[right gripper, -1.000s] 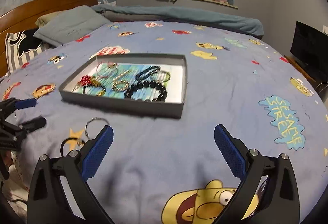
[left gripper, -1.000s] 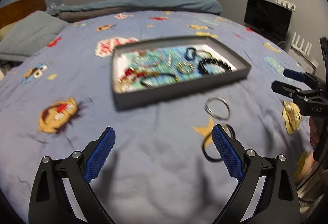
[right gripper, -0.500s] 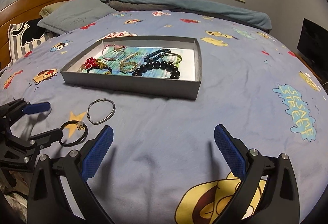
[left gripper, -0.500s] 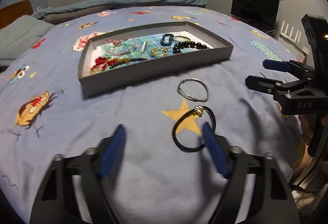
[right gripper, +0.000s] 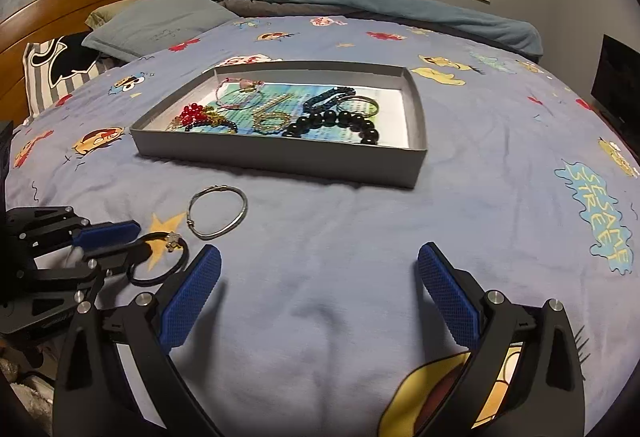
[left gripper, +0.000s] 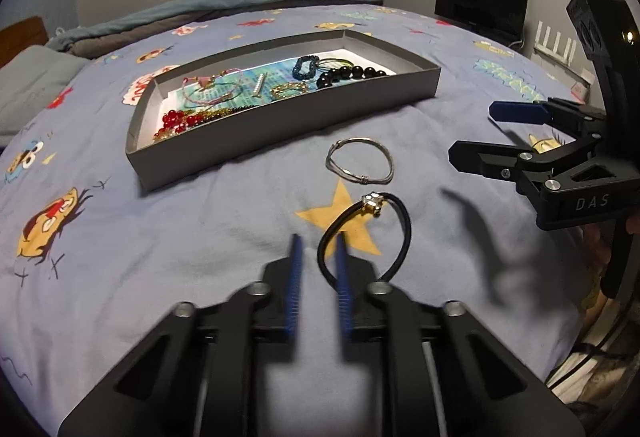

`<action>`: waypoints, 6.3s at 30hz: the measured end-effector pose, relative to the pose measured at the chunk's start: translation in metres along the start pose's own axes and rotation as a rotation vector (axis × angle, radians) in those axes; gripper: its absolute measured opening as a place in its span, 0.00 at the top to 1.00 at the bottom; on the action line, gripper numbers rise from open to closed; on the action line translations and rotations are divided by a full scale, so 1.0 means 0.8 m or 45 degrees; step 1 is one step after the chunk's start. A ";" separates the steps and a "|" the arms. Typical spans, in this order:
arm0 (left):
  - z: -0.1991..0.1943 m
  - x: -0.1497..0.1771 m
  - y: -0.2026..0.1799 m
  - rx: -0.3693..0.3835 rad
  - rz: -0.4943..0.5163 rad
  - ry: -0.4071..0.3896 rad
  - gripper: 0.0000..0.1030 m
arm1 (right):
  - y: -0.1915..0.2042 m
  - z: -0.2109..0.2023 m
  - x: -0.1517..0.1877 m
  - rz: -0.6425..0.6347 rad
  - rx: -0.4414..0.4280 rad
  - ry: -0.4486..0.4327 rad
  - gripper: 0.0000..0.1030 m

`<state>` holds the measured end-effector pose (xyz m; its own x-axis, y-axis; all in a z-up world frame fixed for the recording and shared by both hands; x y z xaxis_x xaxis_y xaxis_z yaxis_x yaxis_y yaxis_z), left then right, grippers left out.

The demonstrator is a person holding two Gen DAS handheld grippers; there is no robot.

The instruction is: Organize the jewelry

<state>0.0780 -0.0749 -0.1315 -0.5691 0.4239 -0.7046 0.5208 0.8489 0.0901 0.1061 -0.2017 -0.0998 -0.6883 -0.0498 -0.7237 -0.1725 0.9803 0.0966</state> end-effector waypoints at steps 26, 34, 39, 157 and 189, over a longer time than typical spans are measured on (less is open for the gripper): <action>-0.027 0.031 0.081 -0.092 -0.172 -0.031 0.96 | 0.084 0.052 -0.004 -0.067 -0.162 0.040 0.47; -0.033 0.027 0.076 -0.064 -0.157 -0.060 0.96 | 0.085 0.047 -0.006 -0.071 -0.172 0.017 0.55; -0.049 0.010 0.070 -0.050 -0.123 -0.125 0.96 | 0.077 0.031 -0.010 -0.089 -0.163 -0.027 0.55; -0.131 -0.112 0.095 -0.402 -0.291 -0.038 0.05 | 0.004 -0.114 -0.111 0.142 0.020 -0.123 0.05; -0.110 -0.099 0.068 -0.414 -0.248 -0.032 0.05 | -0.004 -0.105 -0.096 0.156 0.029 -0.108 0.05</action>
<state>0.0952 -0.0340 -0.0088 -0.6196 0.2405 -0.7472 0.1731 0.9703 0.1688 0.1002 -0.2175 0.0128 -0.6410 0.0863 -0.7626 -0.0737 0.9821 0.1731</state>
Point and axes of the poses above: each gripper's, at about its wrist camera, not at the fingertips, and z roughly the way its jaws point, y to its left, x to its underside, the point moved 9 cm from there along z, roughly the way its jaws point, and after that the axes turned 7 degrees about z, right-handed, at the moved point
